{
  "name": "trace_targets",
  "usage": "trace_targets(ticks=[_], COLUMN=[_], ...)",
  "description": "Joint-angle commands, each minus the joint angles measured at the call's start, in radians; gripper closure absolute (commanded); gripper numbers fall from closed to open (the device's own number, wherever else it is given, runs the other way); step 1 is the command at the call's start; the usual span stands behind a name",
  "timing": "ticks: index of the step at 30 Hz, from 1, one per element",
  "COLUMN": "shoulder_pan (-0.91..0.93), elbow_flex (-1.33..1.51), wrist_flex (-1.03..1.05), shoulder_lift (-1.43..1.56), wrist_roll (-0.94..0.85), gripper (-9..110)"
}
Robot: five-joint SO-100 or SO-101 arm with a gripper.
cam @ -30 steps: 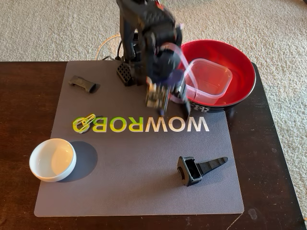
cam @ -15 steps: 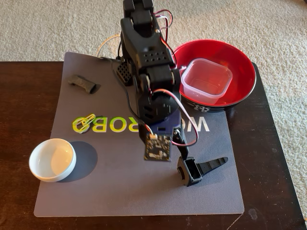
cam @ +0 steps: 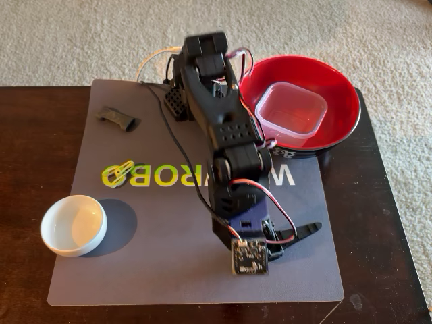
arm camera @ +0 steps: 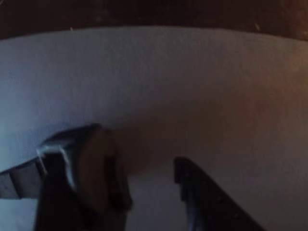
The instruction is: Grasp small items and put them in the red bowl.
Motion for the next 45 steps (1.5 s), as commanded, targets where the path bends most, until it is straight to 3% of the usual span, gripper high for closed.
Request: trace_targets(ticks=[1, 9, 15, 20, 26, 33, 40, 45], shoulder_pan=[-0.046, 0.008, -0.002, -0.144, -0.486, -0.787, -0.851, -0.782], elbow_flex=[-0.075, -0.055, 0.14, 0.245, 0.321, 0.479, 0.79, 0.864], wrist_flex=[-0.005, 0.106, 0.112, 0.196, 0.301, 0.379, 0.339, 0.287], shoulder_lift=[-0.009, 0.058, 0.364, 0.736, 1.002, 1.088, 1.068, 1.149], wrist_roll=[-0.046, -0.155, -0.284, -0.486, -0.675, -0.632, -0.604, -0.591], gripper=[101, 101, 101, 101, 101, 101, 101, 82])
